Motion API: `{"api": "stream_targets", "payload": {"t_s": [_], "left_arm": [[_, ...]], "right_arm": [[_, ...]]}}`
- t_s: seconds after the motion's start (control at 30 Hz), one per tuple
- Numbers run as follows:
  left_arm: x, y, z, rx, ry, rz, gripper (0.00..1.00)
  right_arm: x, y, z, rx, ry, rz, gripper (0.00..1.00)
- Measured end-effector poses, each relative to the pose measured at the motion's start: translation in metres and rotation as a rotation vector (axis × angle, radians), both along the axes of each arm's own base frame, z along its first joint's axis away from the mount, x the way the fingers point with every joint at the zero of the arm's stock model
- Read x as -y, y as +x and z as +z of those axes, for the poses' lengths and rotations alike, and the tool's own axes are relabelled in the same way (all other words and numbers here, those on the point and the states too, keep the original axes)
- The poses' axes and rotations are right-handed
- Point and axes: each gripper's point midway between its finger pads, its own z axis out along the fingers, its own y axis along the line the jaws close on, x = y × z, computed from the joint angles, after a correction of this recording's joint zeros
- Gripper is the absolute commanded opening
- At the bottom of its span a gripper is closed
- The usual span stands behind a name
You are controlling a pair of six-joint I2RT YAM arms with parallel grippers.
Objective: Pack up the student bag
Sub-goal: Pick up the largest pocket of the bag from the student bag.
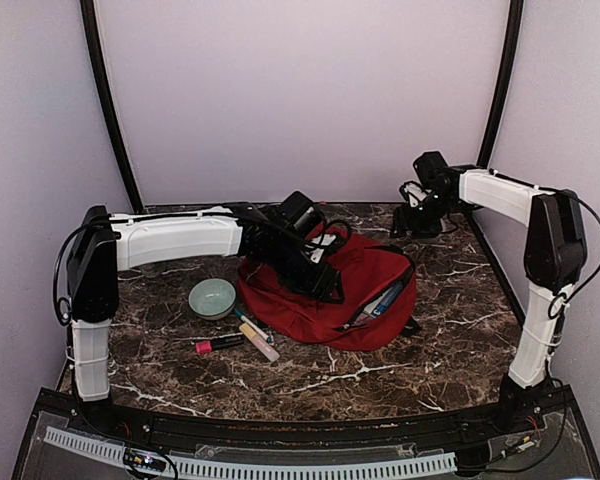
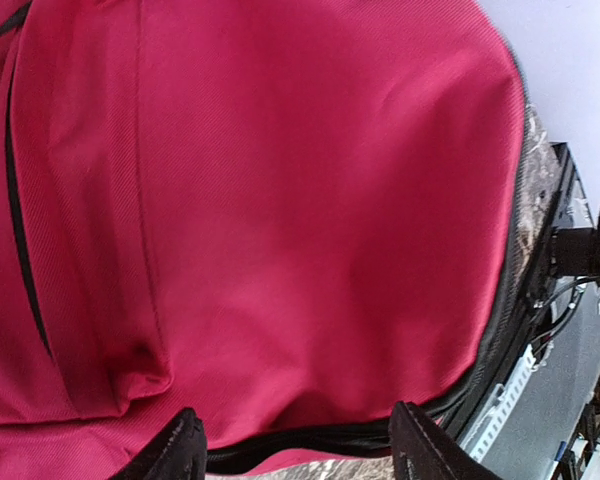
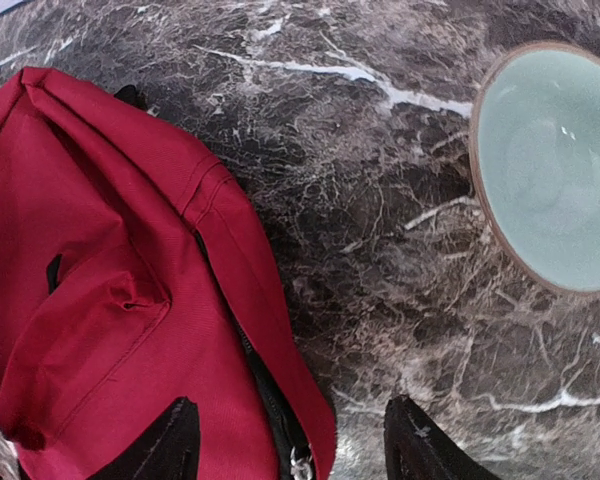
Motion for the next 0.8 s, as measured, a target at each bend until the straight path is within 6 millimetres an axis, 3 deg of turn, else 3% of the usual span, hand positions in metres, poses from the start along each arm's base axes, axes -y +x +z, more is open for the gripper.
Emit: {"api": "stream_targets", "payload": {"t_s": [0.2, 0.47, 0.67, 0.8], "left_arm": [[-0.014, 0.001, -0.011, 0.012, 0.067, 0.031, 0.65], [-0.021, 0.010, -0.006, 0.053, 0.090, 0.067, 0.65], [-0.019, 0.026, 0.015, 0.088, 0.059, 0.092, 0.65], [-0.024, 0.041, 0.023, 0.101, 0.042, 0.121, 0.65]], "right_arm": [[-0.002, 0.014, -0.013, -0.013, -0.058, 0.047, 0.47], [-0.014, 0.004, -0.030, -0.058, -0.081, 0.101, 0.45], [-0.031, 0.004, -0.030, -0.052, -0.075, 0.139, 0.42], [-0.031, 0.004, -0.031, -0.047, -0.094, 0.148, 0.31]]}}
